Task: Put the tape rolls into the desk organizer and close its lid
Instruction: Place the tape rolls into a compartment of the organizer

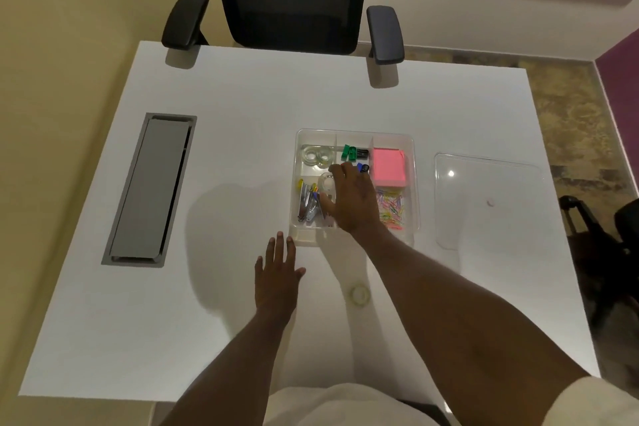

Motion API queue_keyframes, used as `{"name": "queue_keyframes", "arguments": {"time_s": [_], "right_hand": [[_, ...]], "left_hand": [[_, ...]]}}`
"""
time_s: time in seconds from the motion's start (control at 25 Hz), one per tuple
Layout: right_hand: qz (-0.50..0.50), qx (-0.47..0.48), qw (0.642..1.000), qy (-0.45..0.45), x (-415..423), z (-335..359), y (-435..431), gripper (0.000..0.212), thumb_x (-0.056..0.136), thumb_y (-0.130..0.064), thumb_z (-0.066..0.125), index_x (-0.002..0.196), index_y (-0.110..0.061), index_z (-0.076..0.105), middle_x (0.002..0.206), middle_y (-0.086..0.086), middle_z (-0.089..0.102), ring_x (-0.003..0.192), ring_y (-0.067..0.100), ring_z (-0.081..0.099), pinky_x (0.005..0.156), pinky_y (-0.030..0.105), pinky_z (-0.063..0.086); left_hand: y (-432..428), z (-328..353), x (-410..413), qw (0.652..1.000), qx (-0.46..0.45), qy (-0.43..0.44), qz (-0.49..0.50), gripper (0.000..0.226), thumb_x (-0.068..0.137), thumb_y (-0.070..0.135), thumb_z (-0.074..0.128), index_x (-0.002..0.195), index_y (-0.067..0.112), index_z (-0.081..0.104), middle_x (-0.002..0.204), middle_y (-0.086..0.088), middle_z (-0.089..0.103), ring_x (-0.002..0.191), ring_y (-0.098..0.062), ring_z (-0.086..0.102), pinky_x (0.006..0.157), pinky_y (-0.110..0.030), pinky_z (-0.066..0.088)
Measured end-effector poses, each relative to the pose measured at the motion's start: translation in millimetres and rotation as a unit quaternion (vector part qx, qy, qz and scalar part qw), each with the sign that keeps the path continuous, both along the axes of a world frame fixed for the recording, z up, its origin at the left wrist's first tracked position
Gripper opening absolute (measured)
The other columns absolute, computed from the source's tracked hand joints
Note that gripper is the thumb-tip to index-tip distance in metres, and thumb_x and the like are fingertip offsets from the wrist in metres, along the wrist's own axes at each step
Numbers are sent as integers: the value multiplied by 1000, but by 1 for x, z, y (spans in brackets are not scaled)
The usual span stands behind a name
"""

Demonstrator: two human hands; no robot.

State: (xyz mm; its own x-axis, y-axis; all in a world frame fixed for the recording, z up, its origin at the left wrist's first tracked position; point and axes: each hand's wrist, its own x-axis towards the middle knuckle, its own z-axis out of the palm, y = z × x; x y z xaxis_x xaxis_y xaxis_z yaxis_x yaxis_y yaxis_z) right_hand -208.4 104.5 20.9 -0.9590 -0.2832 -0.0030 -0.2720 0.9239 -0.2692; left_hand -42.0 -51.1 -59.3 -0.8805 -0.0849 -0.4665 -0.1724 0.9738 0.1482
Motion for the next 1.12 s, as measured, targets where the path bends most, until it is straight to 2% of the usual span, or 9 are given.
{"name": "queue_keyframes", "arguments": {"time_s": [0.16, 0.4, 0.56, 0.88, 1.12], "right_hand": [[-30, 16, 999, -21, -40, -3, -25, 47, 91, -44, 65, 125, -12, 55, 119, 8, 61, 110, 28, 57, 96, 40, 45], [-53, 103, 989, -88, -82, -21, -56, 55, 90, -58, 58, 119, -11, 58, 113, 9, 67, 113, 29, 57, 103, 45, 38], [-63, 155, 979, -118, -92, -35, -69, 59, 87, -60, 59, 120, -11, 59, 116, 9, 68, 116, 30, 58, 110, 48, 34], [-75, 155, 978, -115, -91, -38, -70, 68, 86, -61, 64, 130, -11, 51, 120, 11, 68, 121, 32, 57, 113, 50, 32], [-69, 104, 990, -69, -76, -23, -62, 44, 87, -46, 68, 115, -12, 59, 106, 8, 70, 107, 29, 61, 102, 45, 39]], "left_hand": [[-4, -7, 2, 1000, 4, 11, -3, 76, 107, 51, 35, 165, 21, -2, 173, -5, -13, 162, -26, -6, 129, -48, 17], [-5, -13, 4, 1000, 7, 8, -1, 75, 108, 52, 32, 165, 24, -8, 171, -2, -22, 160, -24, -14, 130, -48, 14], [-7, -14, 4, 1000, 5, 13, 1, 76, 107, 55, 34, 165, 24, -2, 172, -3, -17, 158, -24, -14, 130, -48, 14], [-5, -15, 3, 1000, 6, -8, 3, 75, 107, 56, 30, 165, 25, -7, 168, 0, -27, 153, -23, -27, 129, -48, 4], [-4, -9, 2, 1000, 4, -15, 7, 75, 107, 56, 28, 164, 25, -11, 168, -1, -28, 152, -23, -27, 130, -47, 4]]}}
